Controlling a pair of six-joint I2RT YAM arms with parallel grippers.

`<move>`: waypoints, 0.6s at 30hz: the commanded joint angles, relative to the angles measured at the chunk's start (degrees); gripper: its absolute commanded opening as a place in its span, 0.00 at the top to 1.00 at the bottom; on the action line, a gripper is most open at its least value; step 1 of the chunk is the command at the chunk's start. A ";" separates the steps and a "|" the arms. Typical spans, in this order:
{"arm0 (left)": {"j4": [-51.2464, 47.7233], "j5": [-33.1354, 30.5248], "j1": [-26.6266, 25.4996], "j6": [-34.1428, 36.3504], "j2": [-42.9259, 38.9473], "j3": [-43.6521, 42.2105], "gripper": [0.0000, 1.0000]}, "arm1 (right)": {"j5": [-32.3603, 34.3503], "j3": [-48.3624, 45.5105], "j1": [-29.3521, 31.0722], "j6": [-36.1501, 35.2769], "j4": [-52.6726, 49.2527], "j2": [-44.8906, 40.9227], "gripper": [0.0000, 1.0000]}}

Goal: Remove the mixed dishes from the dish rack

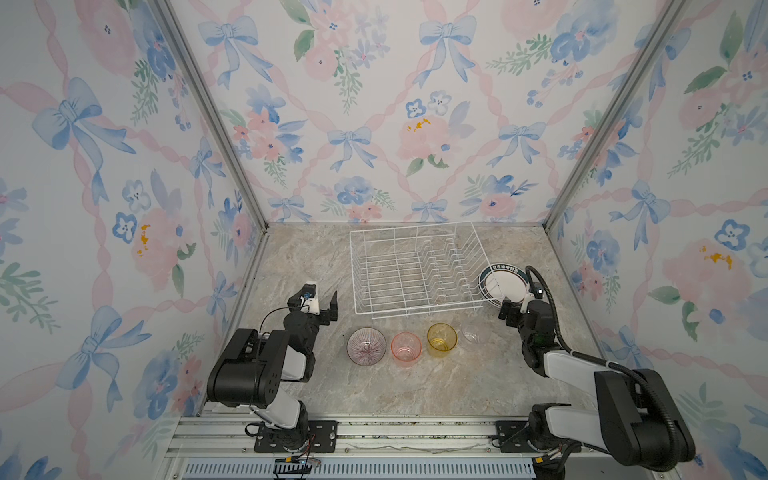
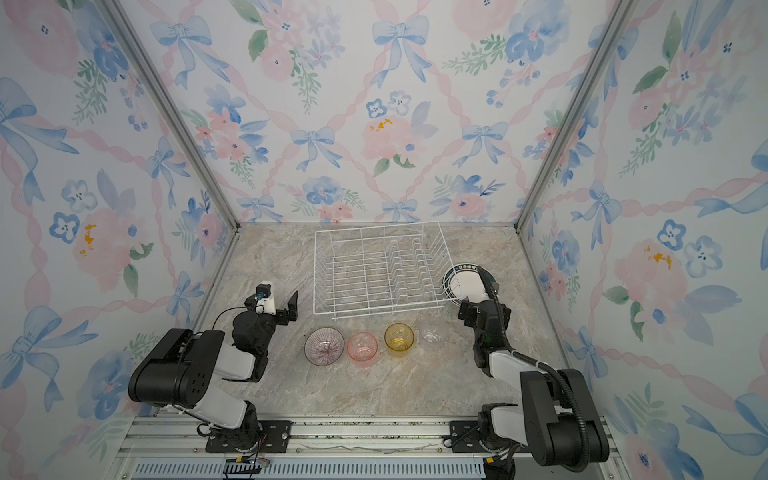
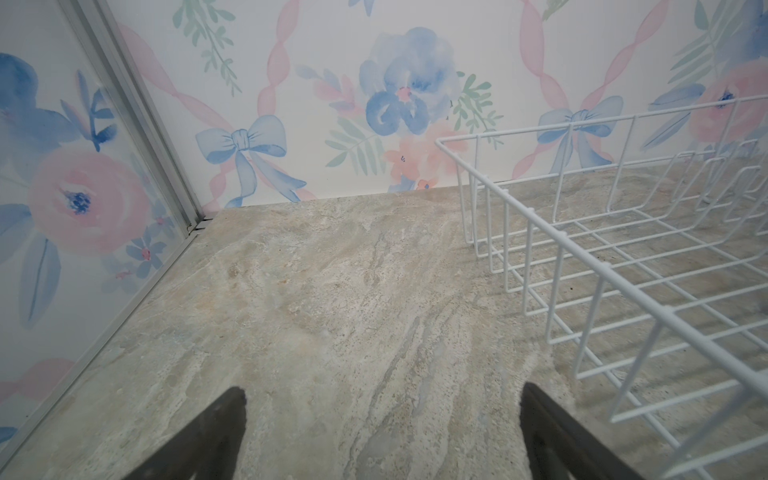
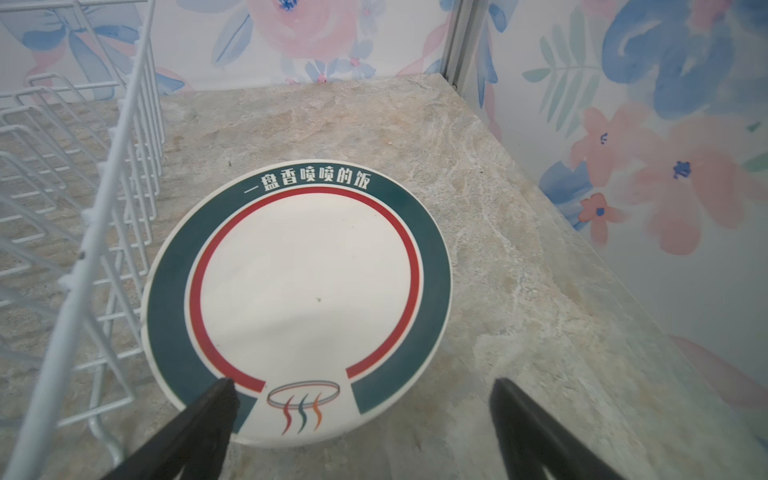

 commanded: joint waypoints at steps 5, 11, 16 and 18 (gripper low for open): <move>-1.81 1.02 0.65 0.62 -0.13 1.11 0.02 | 4.65 1.91 2.70 -5.78 24.21 15.26 0.03; -2.14 1.03 0.74 0.66 -0.13 1.36 0.02 | 2.44 4.66 0.61 -2.95 14.81 13.05 0.03; -2.16 0.88 0.65 0.69 -0.22 1.22 0.02 | 2.41 4.49 0.59 -3.03 15.78 13.35 0.03; -2.12 0.89 0.66 0.71 -0.22 1.27 0.02 | 2.41 4.49 0.56 -3.03 15.87 13.36 0.03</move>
